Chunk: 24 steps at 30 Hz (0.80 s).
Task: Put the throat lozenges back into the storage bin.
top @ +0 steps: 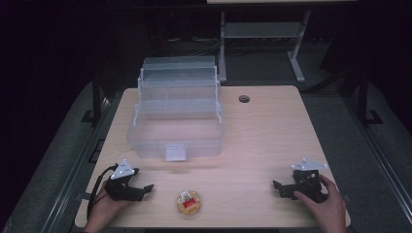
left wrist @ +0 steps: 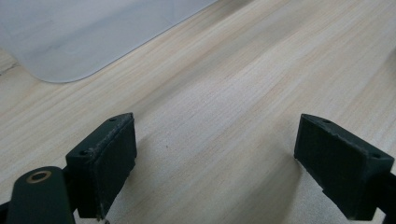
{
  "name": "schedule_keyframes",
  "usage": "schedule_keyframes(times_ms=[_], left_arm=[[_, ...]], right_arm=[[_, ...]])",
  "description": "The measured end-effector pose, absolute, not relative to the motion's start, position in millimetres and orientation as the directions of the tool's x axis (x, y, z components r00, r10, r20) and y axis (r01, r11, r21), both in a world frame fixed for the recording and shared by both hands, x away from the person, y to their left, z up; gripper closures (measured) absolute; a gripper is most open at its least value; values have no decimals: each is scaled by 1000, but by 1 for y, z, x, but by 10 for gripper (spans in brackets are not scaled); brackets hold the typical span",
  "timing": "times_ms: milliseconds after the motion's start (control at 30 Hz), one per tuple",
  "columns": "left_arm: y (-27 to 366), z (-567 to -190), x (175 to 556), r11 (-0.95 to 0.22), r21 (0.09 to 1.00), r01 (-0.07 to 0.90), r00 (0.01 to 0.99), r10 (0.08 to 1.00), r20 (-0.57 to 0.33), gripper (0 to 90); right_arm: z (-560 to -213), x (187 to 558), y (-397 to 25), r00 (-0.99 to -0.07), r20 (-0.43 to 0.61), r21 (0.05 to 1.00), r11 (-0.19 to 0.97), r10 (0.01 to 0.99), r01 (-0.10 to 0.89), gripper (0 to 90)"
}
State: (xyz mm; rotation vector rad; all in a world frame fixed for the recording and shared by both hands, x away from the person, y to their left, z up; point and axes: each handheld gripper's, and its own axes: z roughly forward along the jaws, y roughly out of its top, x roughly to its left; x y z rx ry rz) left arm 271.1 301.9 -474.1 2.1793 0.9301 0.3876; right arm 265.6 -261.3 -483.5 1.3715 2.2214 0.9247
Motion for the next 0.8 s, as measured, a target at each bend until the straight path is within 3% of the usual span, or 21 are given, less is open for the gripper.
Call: schedule_keyframes(times_ms=[800], left_arm=[[301, -466, 271, -498, 707, 502, 708, 706, -6, 133]], right_arm=[[-483, 266, -261, -459, 28, 697, 311, 888, 646, 0]])
